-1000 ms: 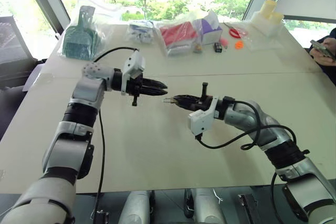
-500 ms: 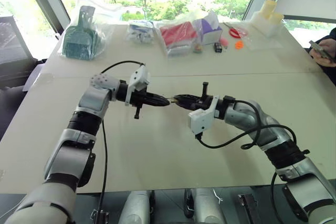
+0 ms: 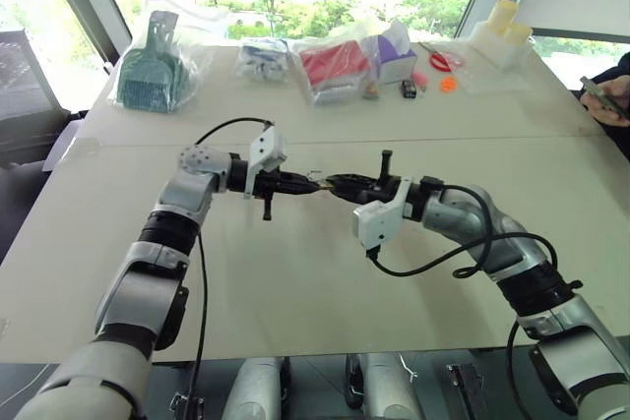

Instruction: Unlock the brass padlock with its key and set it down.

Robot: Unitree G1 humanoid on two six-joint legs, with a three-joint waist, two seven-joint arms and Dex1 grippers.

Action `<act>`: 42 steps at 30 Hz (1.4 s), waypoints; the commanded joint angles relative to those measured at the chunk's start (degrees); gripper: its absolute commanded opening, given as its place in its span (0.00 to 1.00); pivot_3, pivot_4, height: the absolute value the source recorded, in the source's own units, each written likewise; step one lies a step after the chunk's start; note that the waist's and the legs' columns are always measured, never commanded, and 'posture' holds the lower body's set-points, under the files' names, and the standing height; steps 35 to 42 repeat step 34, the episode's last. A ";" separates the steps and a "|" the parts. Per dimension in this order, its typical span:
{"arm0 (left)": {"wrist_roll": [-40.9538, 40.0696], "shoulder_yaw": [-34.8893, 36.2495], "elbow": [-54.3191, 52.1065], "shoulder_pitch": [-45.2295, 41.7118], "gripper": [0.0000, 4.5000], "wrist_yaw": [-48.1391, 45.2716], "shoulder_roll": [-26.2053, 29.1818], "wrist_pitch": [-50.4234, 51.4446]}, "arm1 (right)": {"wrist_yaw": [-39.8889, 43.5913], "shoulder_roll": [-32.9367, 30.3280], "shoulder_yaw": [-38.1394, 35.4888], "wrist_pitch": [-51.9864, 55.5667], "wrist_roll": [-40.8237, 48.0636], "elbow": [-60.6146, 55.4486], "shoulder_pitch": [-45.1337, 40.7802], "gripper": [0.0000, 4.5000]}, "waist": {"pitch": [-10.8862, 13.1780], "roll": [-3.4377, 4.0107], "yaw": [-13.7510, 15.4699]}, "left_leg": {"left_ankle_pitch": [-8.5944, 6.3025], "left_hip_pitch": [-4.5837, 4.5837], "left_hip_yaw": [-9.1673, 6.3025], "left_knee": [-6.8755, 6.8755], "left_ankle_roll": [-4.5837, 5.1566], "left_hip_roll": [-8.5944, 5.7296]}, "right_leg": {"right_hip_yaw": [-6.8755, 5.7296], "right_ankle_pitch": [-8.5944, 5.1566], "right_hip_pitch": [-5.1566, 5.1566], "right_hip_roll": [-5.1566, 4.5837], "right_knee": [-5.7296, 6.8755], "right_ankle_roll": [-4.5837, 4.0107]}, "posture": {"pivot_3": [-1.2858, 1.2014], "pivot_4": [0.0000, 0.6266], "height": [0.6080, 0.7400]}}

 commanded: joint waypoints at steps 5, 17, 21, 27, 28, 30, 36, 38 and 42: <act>-2.59 3.88 -10.33 4.13 0.01 1.34 4.85 3.73 | -3.99 -2.35 -2.06 -2.02 -2.28 7.94 -0.92 0.00 | 0.00 0.00 0.05 | 0.00 0.01 0.00 0.00 0.00 0.01 | 0.00 0.00 0.02 -0.01 -0.01 0.00 | 0.52 0.24 1.00; -2.60 5.33 -24.97 15.43 0.00 10.37 8.92 7.94 | -6.56 -0.95 1.28 -5.40 -5.26 20.51 -3.38 0.41 | 0.00 0.02 -0.36 | 0.01 0.07 0.01 -0.04 -0.01 0.02 | 0.05 0.00 0.02 -0.01 0.02 -0.01 | 0.52 0.24 1.00; -3.37 5.95 -29.04 18.44 0.00 11.73 10.00 10.11 | -0.15 -2.08 0.87 -2.16 -1.48 15.85 -1.02 0.86 | 0.00 0.03 -0.31 | 0.01 0.13 -0.07 -0.04 -0.01 0.05 | 0.05 0.00 0.07 -0.01 0.02 -0.01 | 0.52 0.24 1.00; -3.95 5.67 -33.31 21.33 0.00 11.71 11.81 11.02 | 17.05 -8.22 -6.05 18.96 16.11 -3.04 7.05 0.99 | 0.00 0.04 0.36 | -0.01 0.28 -0.26 -0.05 0.01 0.06 | 0.03 -0.01 0.29 -0.02 -0.04 -0.01 | 0.52 0.24 1.00; -4.07 5.64 -33.42 21.34 0.00 11.62 11.90 11.02 | 19.10 -9.07 -7.35 23.48 18.81 -5.73 8.27 0.99 | 0.00 0.04 0.36 | -0.01 0.28 -0.26 -0.04 0.01 0.06 | 0.03 0.00 0.31 -0.04 -0.06 -0.01 | 0.52 0.24 1.00; -4.23 5.49 -33.82 21.48 0.00 11.40 12.08 10.90 | 22.64 -11.04 -10.63 33.92 25.05 -12.01 11.23 0.99 | 0.00 0.04 0.21 | -0.01 0.31 -0.24 -0.02 0.02 0.05 | 0.03 0.00 0.34 -0.05 -0.08 -0.03 | 0.52 0.24 1.00; -4.25 4.77 -34.48 21.90 0.00 10.74 12.66 11.06 | 25.60 -13.90 -16.61 51.89 34.61 -21.43 15.30 0.99 | 0.00 0.04 0.16 | -0.03 0.52 -0.24 -0.06 0.03 0.18 | 0.03 -0.01 0.46 -0.05 -0.04 -0.05 | 0.52 0.24 1.00; -4.25 4.77 -34.48 21.90 0.00 10.74 12.66 11.06 | 25.60 -13.90 -16.61 51.89 34.61 -21.43 15.30 0.99 | 0.00 0.04 0.16 | -0.03 0.52 -0.24 -0.06 0.03 0.18 | 0.03 -0.01 0.46 -0.05 -0.04 -0.05 | 0.52 0.24 1.00; -4.25 4.77 -34.48 21.90 0.00 10.74 12.66 11.06 | 25.60 -13.90 -16.61 51.89 34.61 -21.43 15.30 0.99 | 0.00 0.04 0.16 | -0.03 0.52 -0.24 -0.06 0.03 0.18 | 0.03 -0.01 0.46 -0.05 -0.04 -0.05 | 0.52 0.24 1.00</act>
